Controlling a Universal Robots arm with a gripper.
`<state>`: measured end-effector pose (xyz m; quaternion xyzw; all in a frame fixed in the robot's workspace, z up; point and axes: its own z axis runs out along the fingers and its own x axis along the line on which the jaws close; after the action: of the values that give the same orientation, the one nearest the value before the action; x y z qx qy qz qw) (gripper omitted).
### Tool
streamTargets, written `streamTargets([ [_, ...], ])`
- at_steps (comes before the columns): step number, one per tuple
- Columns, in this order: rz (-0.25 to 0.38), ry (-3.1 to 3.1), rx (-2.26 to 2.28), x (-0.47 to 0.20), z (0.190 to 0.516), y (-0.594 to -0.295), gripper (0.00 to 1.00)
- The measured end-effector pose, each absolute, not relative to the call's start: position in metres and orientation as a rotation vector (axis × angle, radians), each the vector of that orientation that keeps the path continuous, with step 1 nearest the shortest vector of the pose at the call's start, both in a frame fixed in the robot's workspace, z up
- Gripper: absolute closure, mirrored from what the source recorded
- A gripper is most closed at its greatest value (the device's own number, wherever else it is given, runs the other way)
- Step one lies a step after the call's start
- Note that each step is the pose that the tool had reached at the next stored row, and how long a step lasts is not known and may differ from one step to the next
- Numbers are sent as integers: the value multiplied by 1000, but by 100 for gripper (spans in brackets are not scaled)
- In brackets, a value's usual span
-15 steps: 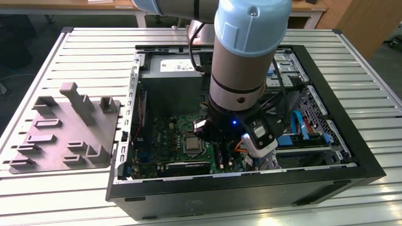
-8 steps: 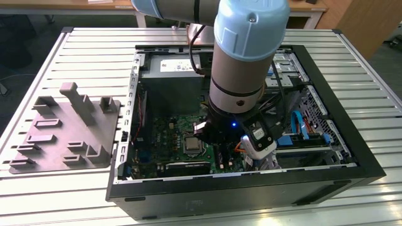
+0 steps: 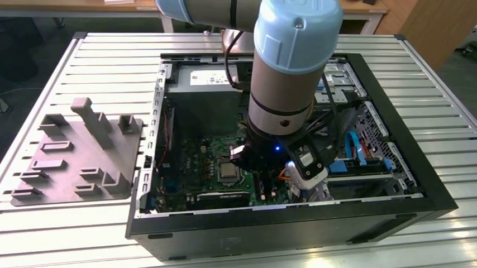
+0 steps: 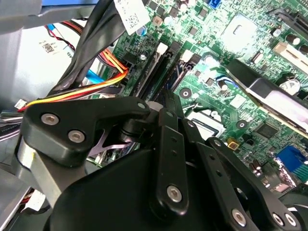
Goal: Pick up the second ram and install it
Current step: 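Press down the second ram until it locks into place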
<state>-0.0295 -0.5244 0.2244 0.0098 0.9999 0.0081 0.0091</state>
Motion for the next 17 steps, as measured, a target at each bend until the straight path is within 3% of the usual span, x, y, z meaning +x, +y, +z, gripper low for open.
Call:
streamTargets([
  [17,25,3123,31,-29,220,-524,90],
])
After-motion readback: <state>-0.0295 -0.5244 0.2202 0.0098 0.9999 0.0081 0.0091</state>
